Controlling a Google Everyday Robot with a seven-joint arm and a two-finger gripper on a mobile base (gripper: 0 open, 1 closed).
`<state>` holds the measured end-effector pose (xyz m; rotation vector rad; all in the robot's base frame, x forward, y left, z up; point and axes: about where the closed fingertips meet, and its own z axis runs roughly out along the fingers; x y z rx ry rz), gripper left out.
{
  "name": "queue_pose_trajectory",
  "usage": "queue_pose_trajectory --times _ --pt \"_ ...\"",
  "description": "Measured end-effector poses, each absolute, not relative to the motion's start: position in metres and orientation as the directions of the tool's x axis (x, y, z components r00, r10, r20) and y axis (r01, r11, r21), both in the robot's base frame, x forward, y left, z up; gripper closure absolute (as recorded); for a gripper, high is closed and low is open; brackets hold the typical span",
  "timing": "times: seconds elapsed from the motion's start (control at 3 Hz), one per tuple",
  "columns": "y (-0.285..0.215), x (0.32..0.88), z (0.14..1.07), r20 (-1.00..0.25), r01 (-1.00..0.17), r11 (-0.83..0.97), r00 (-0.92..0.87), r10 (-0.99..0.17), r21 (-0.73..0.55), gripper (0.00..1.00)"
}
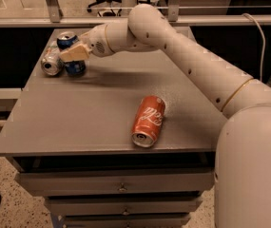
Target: Move pepsi can near 7up can
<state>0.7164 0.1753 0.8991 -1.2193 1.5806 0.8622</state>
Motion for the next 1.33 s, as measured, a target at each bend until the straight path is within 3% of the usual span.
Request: queue_pose_trajectory --times 0.33,0.67,1.33 --pt "0.178 0.716 0.896 -0.949 -0.966 0.257 -0.073 -0.307 -0.009 0.13" --pt "0.179 0.716 0.895 -0.950 -0.967 0.254 -0.073 -0.305 -0.007 0.00" --pt "0.108 0.750 0.892 -0.954 -0.940 0.341 -0.129 -0.272 0.030 0.00"
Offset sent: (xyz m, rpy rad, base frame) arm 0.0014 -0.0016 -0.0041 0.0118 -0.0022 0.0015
